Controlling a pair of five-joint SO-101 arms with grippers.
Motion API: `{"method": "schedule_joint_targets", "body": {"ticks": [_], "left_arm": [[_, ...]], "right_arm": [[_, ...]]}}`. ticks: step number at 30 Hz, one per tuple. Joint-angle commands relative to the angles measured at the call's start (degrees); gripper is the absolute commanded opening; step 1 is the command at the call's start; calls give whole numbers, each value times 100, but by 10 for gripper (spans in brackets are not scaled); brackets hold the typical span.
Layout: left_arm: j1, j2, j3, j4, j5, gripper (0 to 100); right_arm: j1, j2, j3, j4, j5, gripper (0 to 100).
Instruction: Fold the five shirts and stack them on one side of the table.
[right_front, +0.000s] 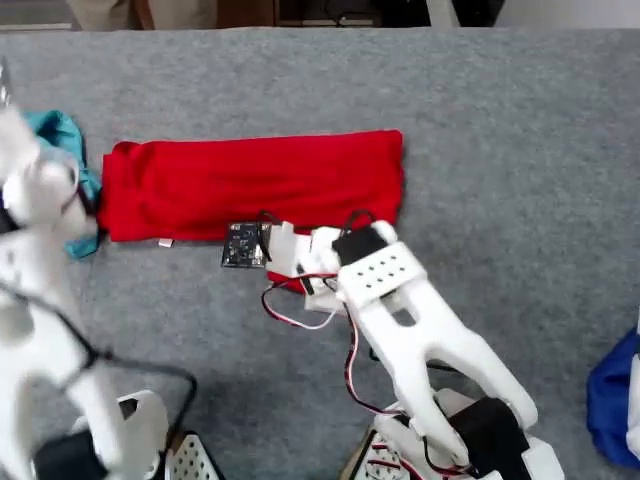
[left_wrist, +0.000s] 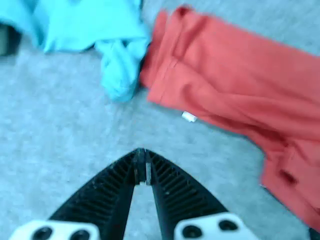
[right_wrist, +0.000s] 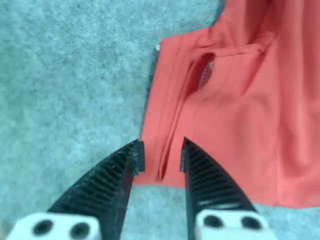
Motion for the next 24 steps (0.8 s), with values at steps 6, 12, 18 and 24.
{"method": "schedule_joint_targets", "body": {"ticks": [6,12,18,24], "left_arm": [[-879,-1481,2796,-738,-475,18],[-1257,-1481,3393,-1037,-475,18],[-1451,-1481,3613,-1292,-659,18],[-1433,-1481,3666,-1301,-712,18]], "right_arm": [[-84,743,-277,-281,-229,331],[-66,1815,-778,-290,-422,315],[-75,2756,-1200,-264,-598,314],[-92,2993,-1437,53,-642,313]]}}
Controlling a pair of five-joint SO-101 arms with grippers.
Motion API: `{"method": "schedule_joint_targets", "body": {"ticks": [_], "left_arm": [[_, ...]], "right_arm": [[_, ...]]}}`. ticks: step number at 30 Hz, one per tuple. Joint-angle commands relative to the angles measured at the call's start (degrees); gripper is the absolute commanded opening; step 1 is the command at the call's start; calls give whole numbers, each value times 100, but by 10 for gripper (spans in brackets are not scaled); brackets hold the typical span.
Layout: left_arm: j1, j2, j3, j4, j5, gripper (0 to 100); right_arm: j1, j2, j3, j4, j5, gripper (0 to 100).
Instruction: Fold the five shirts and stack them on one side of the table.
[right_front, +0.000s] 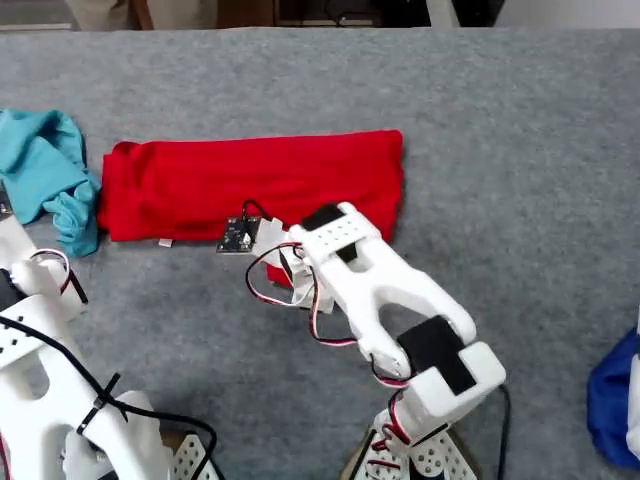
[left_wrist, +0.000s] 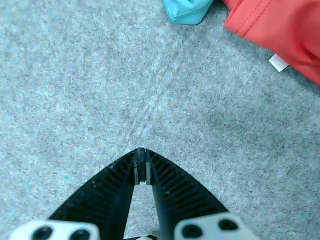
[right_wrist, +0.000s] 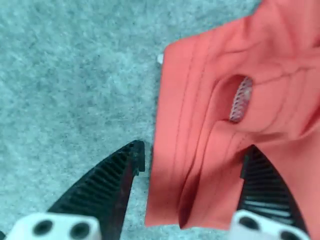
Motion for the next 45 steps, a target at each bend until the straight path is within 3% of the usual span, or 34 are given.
{"method": "schedule_joint_targets", "body": {"ticks": [1,13,21,30,38,45], "left_arm": [[-44,-127,-35,-62,-62,18],[-53,-127,-35,-18,-62,18],[-62,-127,-35,-9,-62,18],[-62,-127,-35,-9,-62,18],[-62,-127,-35,0,-62,18],[-35,-127,-35,0,-53,18]], "right_arm": [[-66,136,-154,62,-62,311],[224,154,-171,44,-554,43],[646,13,-602,378,-624,38],[822,-4,-2571,1319,-290,37],[1596,1270,-4338,1442,44,37],[1648,2484,-6519,2004,519,37]]}}
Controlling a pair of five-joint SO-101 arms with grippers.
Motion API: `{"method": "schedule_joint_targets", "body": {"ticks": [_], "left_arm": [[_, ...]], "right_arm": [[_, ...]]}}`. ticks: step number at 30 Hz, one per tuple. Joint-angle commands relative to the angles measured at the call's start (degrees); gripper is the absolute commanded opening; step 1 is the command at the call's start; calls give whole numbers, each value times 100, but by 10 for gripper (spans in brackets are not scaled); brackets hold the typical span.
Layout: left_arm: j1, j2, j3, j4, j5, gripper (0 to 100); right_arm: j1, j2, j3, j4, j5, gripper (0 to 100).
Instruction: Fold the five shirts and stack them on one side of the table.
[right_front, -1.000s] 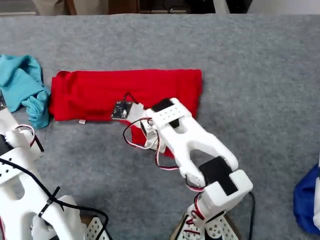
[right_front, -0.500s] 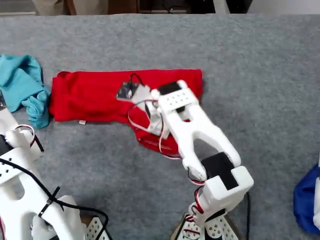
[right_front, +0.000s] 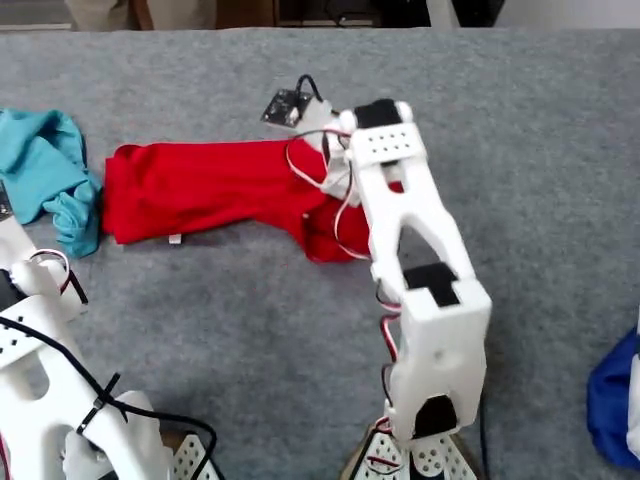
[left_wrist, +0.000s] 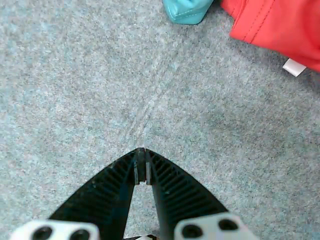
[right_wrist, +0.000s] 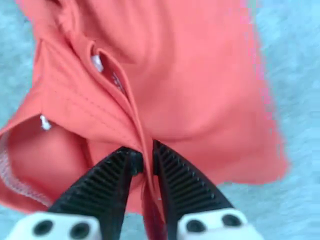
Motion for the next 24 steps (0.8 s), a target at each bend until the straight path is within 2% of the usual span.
{"method": "schedule_joint_targets", "body": {"ticks": [1,8,13,20,24], "left_arm": [[-35,-127,-35,0,-53,18],[-35,-136,-53,88,-53,18],[-26,-136,-44,193,-53,18],[-26,-154,-88,149,-53,18],[-26,-154,-62,149,-53,18]], "right_arm": [[84,523,-1367,352,229,37],[110,1912,-3389,1187,774,38],[84,2571,-4567,1749,888,48],[84,2800,-5824,2409,853,281],[57,2607,-5824,2409,712,321]]}}
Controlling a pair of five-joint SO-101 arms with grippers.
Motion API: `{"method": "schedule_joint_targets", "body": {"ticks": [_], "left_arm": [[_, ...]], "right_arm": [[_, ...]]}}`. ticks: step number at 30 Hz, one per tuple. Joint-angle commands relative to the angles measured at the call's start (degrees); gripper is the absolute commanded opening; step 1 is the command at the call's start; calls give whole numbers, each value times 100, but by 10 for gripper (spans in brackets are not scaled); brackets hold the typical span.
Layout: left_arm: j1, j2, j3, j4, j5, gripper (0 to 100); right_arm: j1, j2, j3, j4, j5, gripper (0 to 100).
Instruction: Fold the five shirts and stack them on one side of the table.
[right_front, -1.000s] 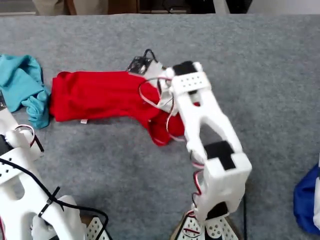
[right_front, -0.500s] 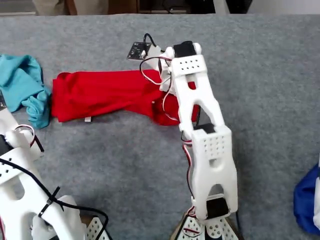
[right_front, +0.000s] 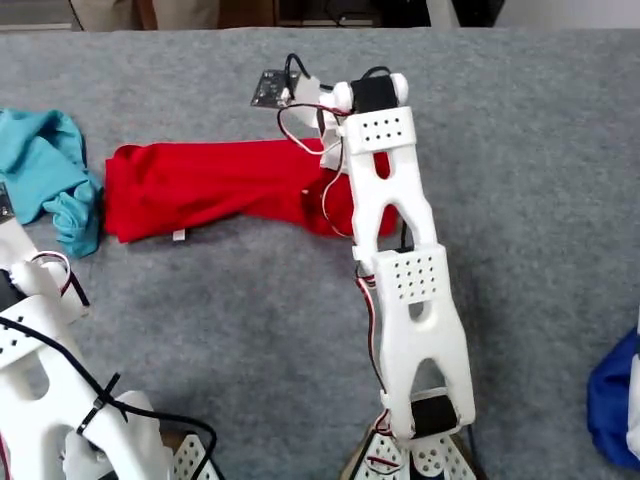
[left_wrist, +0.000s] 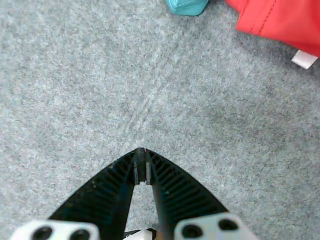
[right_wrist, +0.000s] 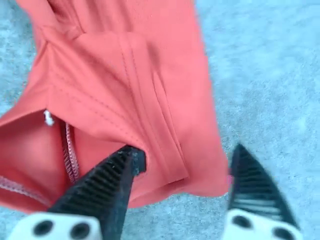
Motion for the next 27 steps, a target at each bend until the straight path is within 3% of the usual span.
{"method": "schedule_joint_targets", "body": {"ticks": [1,11,19,27], "left_arm": [[-26,-163,-62,0,-62,18],[-26,-163,-44,35,-62,18],[-26,-180,-35,44,-62,18],[-26,-180,-35,316,-62,18]], "right_arm": [[22,-338,-189,97,-123,322],[-22,-1235,769,79,-193,322],[-163,-1156,1464,35,1020,322],[-171,-1420,1244,105,563,321]]}}
